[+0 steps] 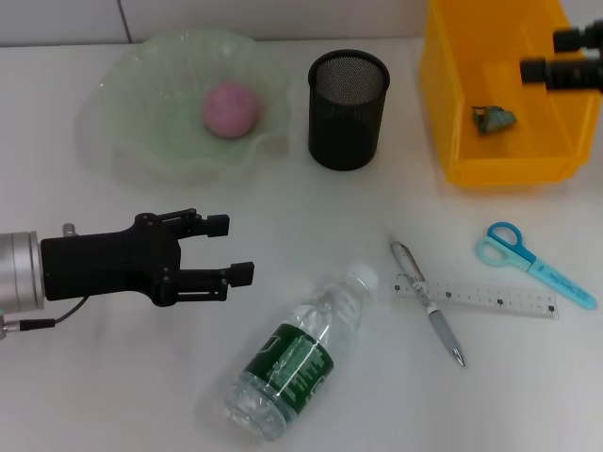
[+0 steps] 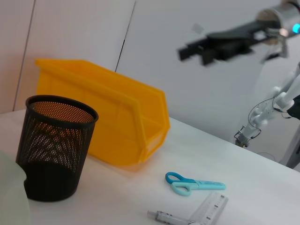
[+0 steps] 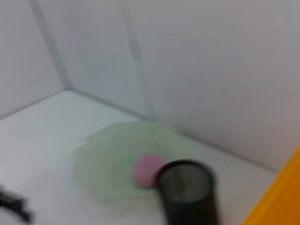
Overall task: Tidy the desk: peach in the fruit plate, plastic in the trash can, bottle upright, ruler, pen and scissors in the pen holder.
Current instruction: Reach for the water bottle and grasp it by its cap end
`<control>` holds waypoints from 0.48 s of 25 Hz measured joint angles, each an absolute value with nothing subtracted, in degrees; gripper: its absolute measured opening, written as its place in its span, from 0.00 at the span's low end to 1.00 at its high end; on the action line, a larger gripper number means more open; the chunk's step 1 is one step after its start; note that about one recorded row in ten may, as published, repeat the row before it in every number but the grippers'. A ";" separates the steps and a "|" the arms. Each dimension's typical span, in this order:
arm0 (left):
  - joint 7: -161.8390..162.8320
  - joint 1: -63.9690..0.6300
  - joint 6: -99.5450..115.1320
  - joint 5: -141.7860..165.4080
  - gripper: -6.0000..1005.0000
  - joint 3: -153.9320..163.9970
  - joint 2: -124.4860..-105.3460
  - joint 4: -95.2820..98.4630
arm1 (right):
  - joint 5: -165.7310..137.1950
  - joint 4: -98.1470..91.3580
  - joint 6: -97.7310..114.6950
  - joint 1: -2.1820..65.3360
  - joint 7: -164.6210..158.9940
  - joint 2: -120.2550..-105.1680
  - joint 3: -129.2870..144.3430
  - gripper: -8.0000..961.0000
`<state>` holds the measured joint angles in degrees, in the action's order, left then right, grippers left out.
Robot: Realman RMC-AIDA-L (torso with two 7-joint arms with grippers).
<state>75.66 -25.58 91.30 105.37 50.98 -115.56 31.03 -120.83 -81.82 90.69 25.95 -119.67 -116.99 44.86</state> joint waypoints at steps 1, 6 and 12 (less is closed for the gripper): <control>75.66 -25.58 91.30 105.37 0.84 50.98 -115.56 31.03 | -117.55 -82.10 96.42 23.28 -117.17 -116.58 44.81 0.72; 78.28 -26.06 91.31 105.48 0.84 51.28 -115.30 31.38 | -115.67 -74.76 106.34 17.61 -105.02 -116.78 42.90 0.72; 90.49 -28.81 92.61 109.88 0.84 51.50 -115.33 35.79 | -115.92 -58.66 113.35 15.59 -90.44 -116.64 36.81 0.72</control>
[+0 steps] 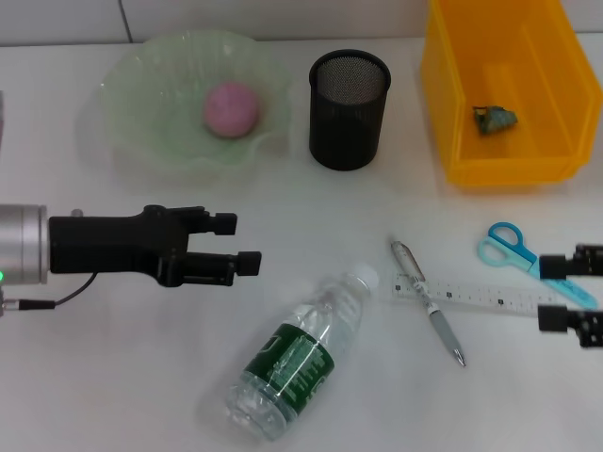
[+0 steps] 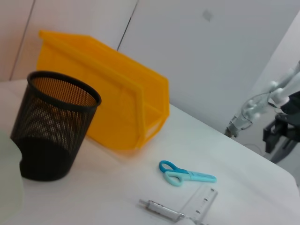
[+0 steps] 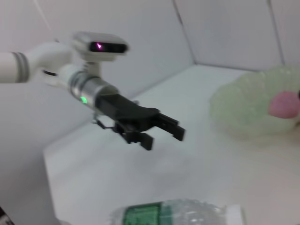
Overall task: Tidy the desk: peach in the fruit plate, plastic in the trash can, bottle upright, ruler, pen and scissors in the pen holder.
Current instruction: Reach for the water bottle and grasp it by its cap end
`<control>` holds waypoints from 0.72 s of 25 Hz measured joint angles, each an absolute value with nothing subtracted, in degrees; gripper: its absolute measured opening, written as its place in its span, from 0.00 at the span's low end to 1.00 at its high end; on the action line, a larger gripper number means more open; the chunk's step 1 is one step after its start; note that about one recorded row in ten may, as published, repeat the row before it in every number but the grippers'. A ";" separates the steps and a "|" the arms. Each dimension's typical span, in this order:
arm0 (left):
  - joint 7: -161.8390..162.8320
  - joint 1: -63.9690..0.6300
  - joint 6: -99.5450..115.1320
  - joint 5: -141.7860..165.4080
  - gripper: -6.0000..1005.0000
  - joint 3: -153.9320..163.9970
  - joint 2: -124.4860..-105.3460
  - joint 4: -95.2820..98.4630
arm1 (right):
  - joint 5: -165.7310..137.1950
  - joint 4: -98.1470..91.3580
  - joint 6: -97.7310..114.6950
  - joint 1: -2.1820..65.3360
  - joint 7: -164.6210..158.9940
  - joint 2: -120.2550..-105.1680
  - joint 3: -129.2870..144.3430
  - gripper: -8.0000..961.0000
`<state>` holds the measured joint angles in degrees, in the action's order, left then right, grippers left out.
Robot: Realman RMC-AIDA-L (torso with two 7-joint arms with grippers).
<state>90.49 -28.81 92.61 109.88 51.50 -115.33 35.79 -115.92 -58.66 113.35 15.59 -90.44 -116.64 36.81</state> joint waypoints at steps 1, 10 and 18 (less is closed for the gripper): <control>90.49 -28.81 92.61 109.88 0.84 51.50 -115.33 35.79 | -115.99 -55.50 114.18 15.39 -87.95 -116.25 35.56 0.72; 111.77 -35.39 94.60 118.73 0.84 55.17 -118.09 49.08 | -116.46 -45.66 114.00 12.28 -79.21 -113.50 30.65 0.72; 143.32 -49.55 84.65 125.00 0.83 79.41 -119.15 58.11 | -117.08 -45.49 113.60 9.59 -77.19 -113.43 29.31 0.72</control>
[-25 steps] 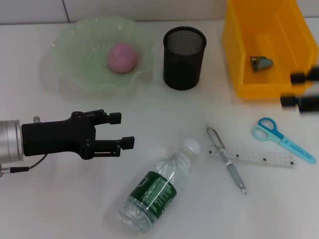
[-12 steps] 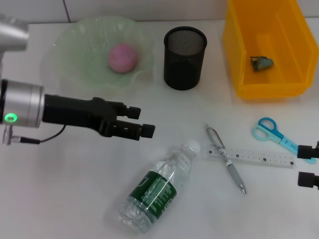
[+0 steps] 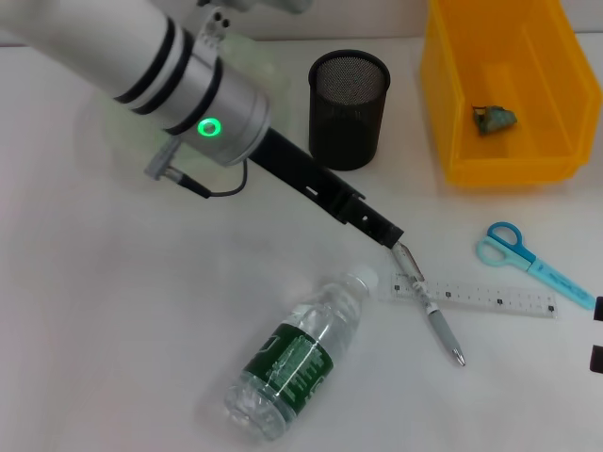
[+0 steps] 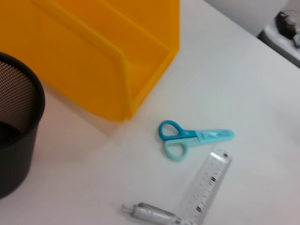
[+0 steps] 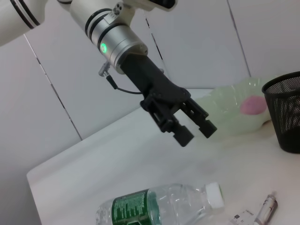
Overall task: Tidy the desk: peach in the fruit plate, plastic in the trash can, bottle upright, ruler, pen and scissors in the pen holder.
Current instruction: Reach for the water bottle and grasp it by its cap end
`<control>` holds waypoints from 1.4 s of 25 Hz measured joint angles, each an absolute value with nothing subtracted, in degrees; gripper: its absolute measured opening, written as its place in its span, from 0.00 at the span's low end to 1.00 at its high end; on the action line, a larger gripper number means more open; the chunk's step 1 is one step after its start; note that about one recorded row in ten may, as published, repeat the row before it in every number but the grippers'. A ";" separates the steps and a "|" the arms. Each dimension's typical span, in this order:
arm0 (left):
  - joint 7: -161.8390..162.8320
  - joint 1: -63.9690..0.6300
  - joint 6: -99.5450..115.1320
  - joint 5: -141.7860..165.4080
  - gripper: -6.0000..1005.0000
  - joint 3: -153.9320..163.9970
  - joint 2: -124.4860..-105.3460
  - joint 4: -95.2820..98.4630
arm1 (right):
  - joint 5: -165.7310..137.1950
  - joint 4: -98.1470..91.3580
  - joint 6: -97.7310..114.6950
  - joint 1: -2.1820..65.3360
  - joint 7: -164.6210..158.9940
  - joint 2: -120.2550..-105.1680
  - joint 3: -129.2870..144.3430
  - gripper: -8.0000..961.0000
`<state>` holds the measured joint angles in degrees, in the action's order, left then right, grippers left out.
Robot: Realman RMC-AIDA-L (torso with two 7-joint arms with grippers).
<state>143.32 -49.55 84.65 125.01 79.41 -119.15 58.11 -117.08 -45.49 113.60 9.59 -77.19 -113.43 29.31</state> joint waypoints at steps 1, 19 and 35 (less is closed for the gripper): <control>143.32 -49.55 84.65 125.00 0.83 79.41 -119.15 58.11 | -117.08 -45.46 113.60 9.17 -76.59 -113.56 29.14 0.72; 163.53 -50.12 76.28 124.20 0.83 90.91 -119.18 57.58 | -117.17 -44.76 112.01 9.96 -74.67 -113.73 28.99 0.71; 163.66 -47.98 67.86 124.17 0.82 98.35 -119.18 53.32 | -116.94 -43.86 111.50 10.57 -74.19 -114.17 29.00 0.71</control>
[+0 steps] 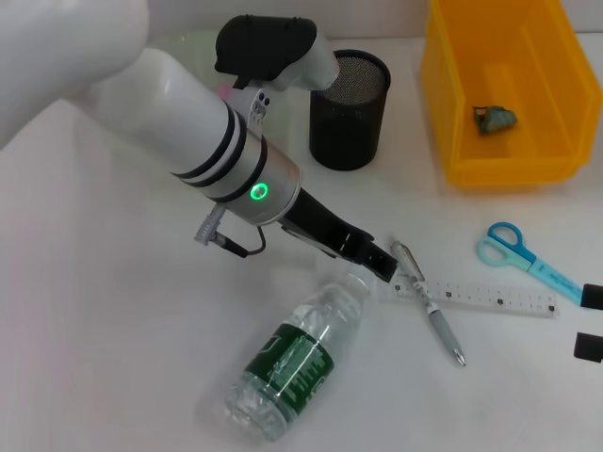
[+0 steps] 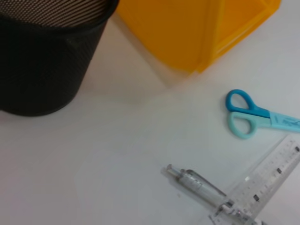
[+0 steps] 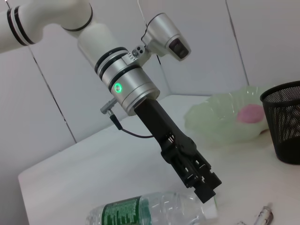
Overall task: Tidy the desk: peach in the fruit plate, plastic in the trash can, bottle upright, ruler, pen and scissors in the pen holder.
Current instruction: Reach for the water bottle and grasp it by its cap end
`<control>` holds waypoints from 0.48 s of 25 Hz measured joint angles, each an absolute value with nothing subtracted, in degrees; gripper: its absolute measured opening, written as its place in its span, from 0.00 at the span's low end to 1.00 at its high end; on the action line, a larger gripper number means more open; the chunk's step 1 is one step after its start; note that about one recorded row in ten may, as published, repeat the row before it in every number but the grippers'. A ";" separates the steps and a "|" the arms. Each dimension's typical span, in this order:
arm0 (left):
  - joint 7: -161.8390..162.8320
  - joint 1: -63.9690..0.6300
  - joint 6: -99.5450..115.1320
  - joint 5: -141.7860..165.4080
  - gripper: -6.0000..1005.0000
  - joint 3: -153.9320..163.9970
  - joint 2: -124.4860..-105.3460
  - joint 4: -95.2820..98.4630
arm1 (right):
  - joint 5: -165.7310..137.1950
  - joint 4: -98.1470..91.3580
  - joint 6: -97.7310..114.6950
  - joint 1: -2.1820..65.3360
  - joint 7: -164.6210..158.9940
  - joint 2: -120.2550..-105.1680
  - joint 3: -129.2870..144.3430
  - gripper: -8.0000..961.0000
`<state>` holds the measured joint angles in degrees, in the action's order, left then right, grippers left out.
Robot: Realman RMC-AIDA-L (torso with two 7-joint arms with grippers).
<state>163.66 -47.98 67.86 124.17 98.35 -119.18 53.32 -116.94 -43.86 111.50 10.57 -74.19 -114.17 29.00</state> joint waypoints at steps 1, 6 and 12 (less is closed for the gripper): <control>163.65 -47.91 67.69 124.25 0.82 98.42 -119.18 53.16 | -116.93 -43.85 111.50 10.57 -74.19 -114.20 29.00 0.71; 163.63 -47.53 67.26 124.31 0.82 99.67 -119.18 52.99 | -116.94 -43.86 111.50 10.67 -74.17 -114.34 29.00 0.71; 163.60 -47.08 66.50 124.08 0.82 100.93 -119.18 52.99 | -117.02 -43.86 111.53 10.75 -74.17 -114.44 29.00 0.71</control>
